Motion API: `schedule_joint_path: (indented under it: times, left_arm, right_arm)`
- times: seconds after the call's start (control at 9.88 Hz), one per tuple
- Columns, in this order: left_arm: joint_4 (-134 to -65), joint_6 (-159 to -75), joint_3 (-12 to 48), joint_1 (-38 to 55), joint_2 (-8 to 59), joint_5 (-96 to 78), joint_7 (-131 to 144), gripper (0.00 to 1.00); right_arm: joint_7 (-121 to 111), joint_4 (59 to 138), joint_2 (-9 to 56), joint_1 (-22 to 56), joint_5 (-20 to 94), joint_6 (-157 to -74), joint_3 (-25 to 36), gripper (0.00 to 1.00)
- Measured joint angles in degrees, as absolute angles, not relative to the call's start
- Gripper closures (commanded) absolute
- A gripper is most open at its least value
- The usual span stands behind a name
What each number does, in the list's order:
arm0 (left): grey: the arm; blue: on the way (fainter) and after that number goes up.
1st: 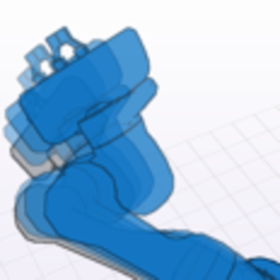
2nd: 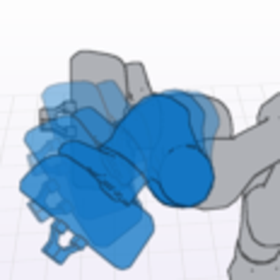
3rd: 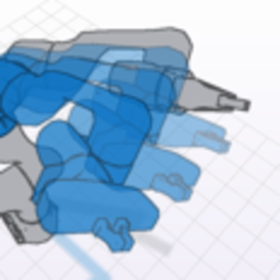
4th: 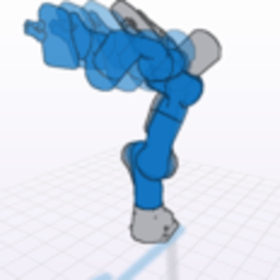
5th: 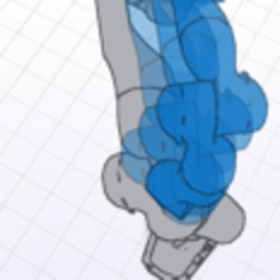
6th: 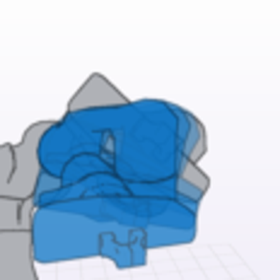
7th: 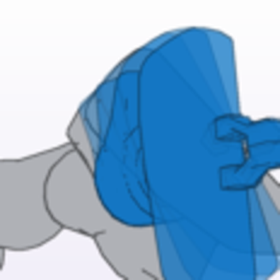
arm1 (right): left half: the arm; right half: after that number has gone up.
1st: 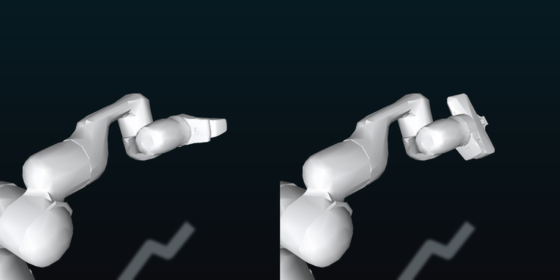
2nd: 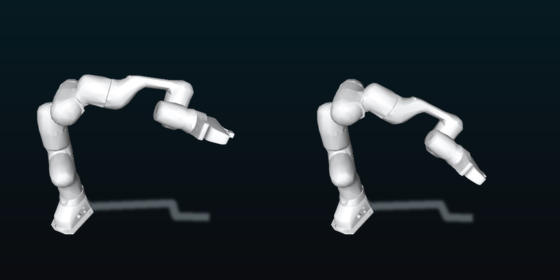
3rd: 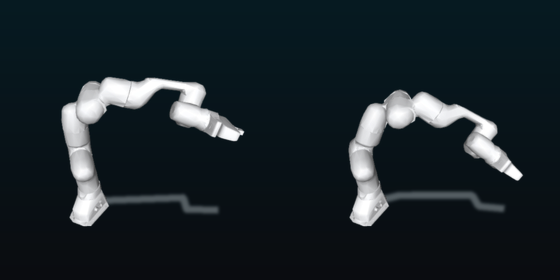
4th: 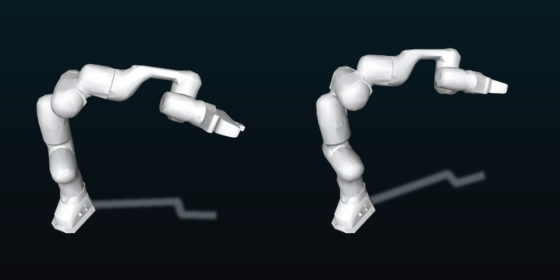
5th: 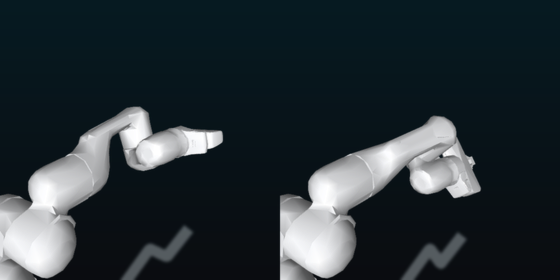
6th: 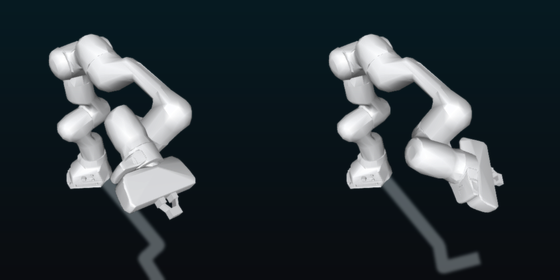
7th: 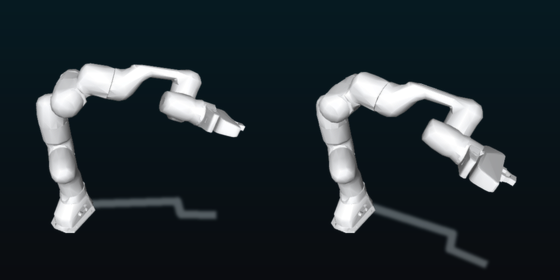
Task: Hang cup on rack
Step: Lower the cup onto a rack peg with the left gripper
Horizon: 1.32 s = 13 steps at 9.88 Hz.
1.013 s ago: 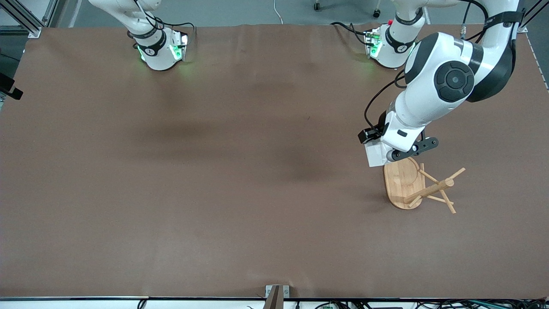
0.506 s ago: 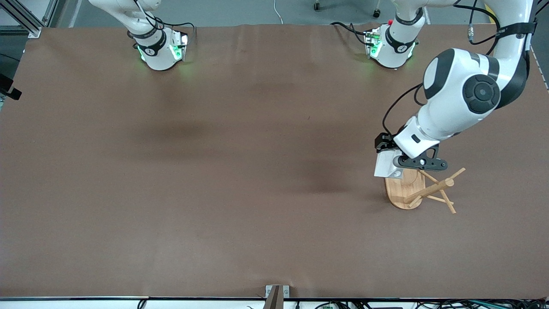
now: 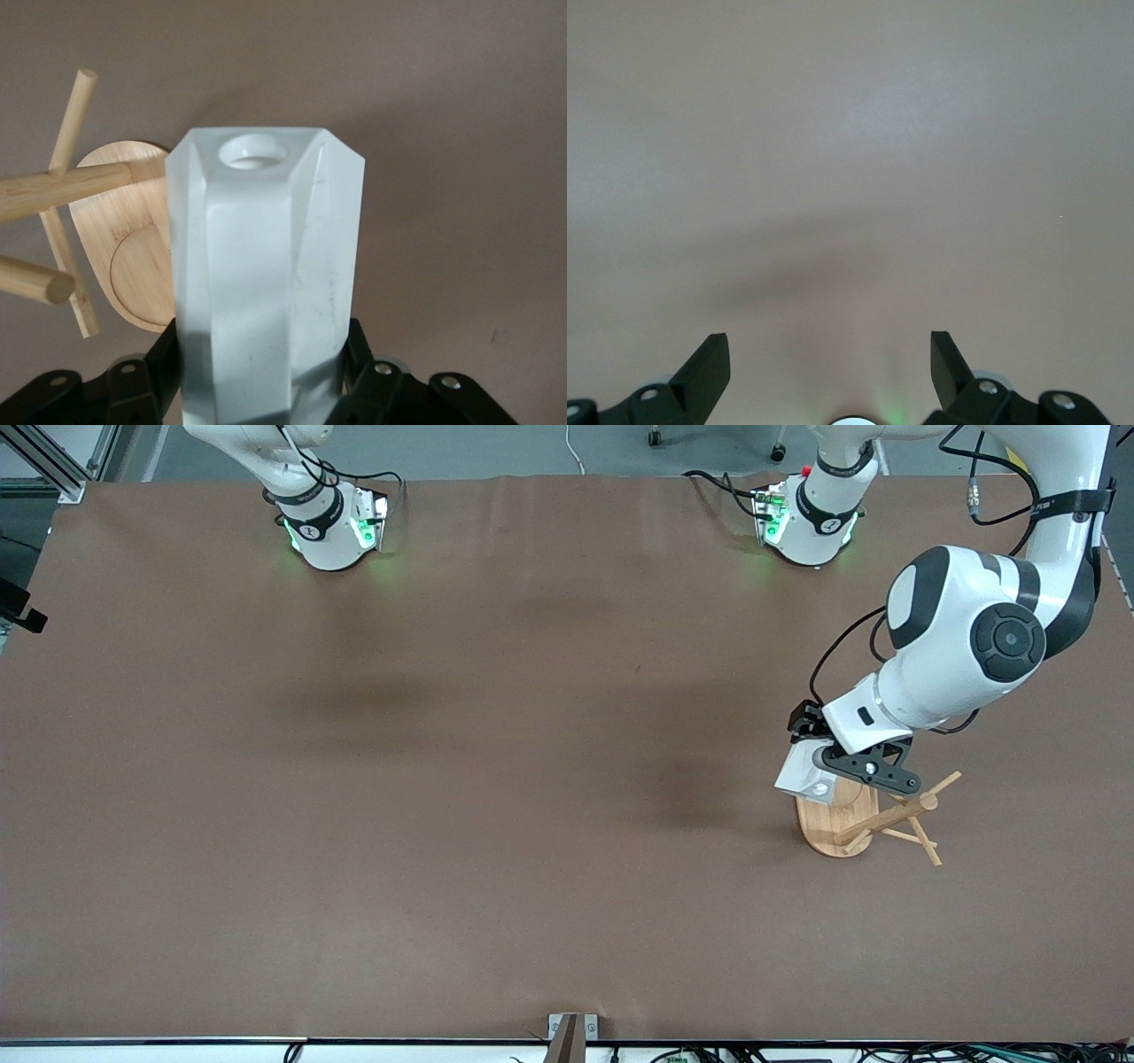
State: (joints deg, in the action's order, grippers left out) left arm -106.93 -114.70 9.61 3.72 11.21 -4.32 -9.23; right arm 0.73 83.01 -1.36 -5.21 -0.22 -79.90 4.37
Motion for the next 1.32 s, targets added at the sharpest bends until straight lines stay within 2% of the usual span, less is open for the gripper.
schedule_joint_path:
  times: [1.32]
  left_arm:
    - [-108.0,-116.7,2.4,3.7,11.2,-12.8,-18.5,1.0]
  right_arm:
    - [0.7,83.0,-1.3,-5.2,-0.2,-79.7,4.4,0.0]
